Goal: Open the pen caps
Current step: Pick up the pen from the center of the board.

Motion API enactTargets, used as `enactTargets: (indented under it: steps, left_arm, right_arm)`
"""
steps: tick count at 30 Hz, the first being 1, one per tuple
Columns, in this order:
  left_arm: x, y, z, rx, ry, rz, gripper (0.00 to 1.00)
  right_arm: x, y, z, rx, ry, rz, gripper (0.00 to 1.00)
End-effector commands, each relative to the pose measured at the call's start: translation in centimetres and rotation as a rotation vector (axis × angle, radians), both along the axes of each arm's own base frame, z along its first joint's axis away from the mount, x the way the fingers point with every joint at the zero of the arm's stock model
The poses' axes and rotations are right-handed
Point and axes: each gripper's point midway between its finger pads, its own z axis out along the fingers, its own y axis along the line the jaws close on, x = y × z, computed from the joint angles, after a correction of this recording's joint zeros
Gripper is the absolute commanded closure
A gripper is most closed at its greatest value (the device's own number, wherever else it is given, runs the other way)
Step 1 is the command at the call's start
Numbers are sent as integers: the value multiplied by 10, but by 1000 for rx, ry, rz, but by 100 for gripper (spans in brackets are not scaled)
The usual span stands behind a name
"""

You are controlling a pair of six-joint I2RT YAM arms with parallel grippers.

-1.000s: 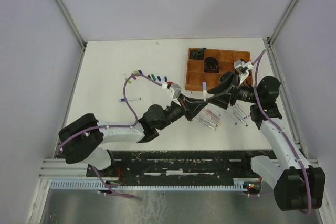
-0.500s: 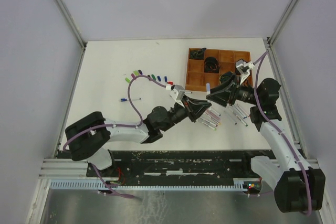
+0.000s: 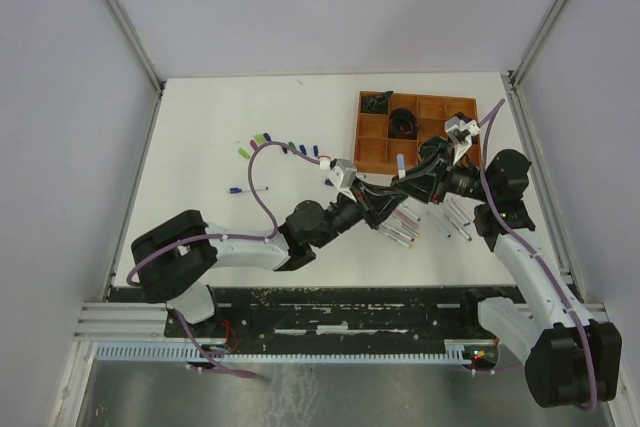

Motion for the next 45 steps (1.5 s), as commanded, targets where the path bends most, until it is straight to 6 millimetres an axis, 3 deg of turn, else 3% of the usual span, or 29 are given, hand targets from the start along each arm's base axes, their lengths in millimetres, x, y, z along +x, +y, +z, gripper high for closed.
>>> enactTargets:
  steps: [1,3,5,7,8,10,11,12,16,19,22,26,36,42,45]
  left_arm:
    - [-2,-2,36,-121,-16,-7,97]
    - [-4,-3,36,-121,-15,-18,97]
    - [-7,-6,36,-120,-18,-41,96]
    - [-13,-8,33,-108,-21,-73,86]
    - [-17,-8,29,-95,-20,-94,76]
    - [-22,-6,19,-68,-6,-116,41]
    - [-26,-3,14,-55,-10,-126,28]
    - [-31,0,10,-38,-31,-140,21]
    - [-41,23,1,0,-93,-135,13]
    - [-35,45,10,-17,-94,-73,8]
    - [-27,61,31,-37,-102,-33,7]
    - [-19,67,58,-41,-100,-30,2]
    - [6,55,87,-171,55,-119,1]
    - [6,30,85,-226,106,-223,30]
    - [4,20,82,-244,125,-274,38]
  right_arm:
    - [-2,1,3,-10,-52,0,69]
    - [-3,2,4,-11,-56,6,76]
    - [-4,2,5,-12,-66,14,92]
    - [-5,2,8,-19,-72,20,98]
    - [-6,1,8,-31,-86,20,98]
    - [-6,0,8,-51,-100,13,98]
    - [-6,0,8,-59,-102,13,98]
    - [-6,-1,9,-63,-102,14,99]
    - [-7,0,7,-70,-87,35,98]
    - [-10,1,3,-83,-79,65,99]
    - [-18,1,-2,-122,-81,131,98]
    - [-31,0,-6,-147,-66,227,98]
    - [-41,0,-9,-149,-76,285,98]
    - [-40,0,-12,-149,-63,288,98]
    - [-39,0,-13,-148,-57,287,98]
